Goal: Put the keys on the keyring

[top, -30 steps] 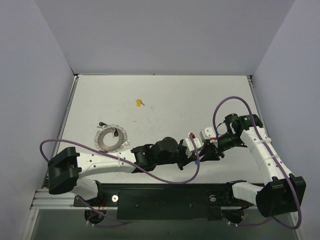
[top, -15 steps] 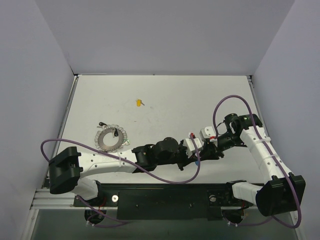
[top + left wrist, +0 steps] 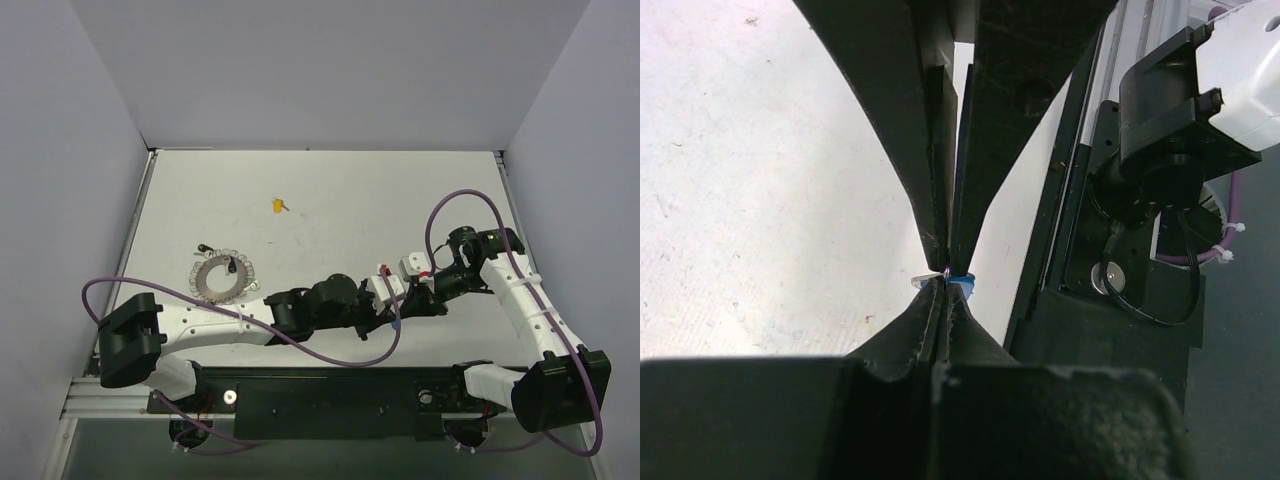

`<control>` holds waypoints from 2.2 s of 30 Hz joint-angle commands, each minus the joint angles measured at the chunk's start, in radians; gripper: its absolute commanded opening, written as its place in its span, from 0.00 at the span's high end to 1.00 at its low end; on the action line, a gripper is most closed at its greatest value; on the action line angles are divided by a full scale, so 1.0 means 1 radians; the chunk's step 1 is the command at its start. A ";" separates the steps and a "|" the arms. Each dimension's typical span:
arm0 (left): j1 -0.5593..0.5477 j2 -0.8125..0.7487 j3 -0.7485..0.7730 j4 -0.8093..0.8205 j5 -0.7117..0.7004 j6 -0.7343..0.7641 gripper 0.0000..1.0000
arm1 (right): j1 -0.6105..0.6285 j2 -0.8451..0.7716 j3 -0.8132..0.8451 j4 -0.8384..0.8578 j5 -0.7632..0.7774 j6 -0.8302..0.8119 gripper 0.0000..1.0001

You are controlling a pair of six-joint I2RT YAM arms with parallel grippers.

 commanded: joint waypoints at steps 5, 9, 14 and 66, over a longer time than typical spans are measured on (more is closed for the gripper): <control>0.033 -0.136 -0.105 0.179 -0.016 -0.032 0.59 | -0.037 -0.001 -0.012 -0.034 -0.052 0.007 1.00; 0.075 -0.247 -0.191 0.172 -0.016 -0.037 0.52 | -0.076 -0.004 -0.024 -0.038 -0.066 0.004 1.00; 0.171 -0.422 -0.263 0.066 0.001 0.023 0.43 | -0.143 -0.015 -0.044 -0.057 -0.069 -0.043 1.00; 0.398 -0.672 -0.369 -0.220 0.041 0.265 0.26 | -0.051 0.499 0.088 0.757 0.904 1.101 1.00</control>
